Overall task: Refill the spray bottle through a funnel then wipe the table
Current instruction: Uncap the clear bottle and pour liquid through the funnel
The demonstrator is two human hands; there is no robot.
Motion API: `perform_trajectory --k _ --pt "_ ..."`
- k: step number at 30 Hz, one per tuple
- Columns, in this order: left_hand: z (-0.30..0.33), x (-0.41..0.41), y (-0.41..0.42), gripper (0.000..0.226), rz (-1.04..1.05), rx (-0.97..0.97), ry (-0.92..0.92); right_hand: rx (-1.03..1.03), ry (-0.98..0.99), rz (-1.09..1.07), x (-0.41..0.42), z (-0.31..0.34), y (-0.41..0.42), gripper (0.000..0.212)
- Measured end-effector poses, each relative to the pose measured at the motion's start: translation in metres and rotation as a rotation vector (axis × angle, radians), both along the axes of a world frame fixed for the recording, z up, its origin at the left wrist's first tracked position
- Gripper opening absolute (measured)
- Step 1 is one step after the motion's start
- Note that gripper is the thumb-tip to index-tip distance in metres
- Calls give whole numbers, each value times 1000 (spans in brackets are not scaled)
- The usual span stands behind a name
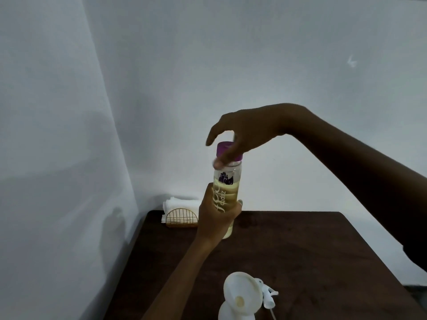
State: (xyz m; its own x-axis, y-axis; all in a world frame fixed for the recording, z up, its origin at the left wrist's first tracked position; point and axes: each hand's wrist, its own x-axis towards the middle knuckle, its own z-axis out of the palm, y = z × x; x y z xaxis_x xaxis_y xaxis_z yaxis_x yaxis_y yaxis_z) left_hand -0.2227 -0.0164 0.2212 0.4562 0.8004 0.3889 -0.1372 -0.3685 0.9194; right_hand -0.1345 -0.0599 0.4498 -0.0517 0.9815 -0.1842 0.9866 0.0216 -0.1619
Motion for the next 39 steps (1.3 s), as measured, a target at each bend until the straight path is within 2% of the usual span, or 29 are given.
perform_trajectory --k 3,7,13,17,21,25,27,30,33,39 --pt "0 1 0 42 -18 8 -1 39 -15 -38 5 -9 7 42" --pt "0 4 -5 42 -25 5 6 30 -8 77 13 -6 -2 22" --pt "-2 3 -5 44 -19 -9 12 93 160 155 26 -5 -13 31" --pt "-5 1 -5 45 -25 -8 5 176 383 53 42 -16 -19 31" --pt "-9 -1 -5 45 -20 -59 -35 366 637 -55 64 -51 -36 36" --pt "-16 -2 -8 41 -16 -62 -14 511 997 -245 88 -122 -54 35" --pt "-20 -2 -9 39 -13 -58 -6 583 1065 -396 98 -169 -65 36" --pt "-24 -1 -11 35 -11 -66 4 613 993 -648 108 -245 -85 34" --pt "-26 3 -13 34 -9 -70 18 527 889 -869 114 -321 -113 36" --pt "-29 4 -16 36 22 -67 55 260 729 -1078 89 -422 -160 36"
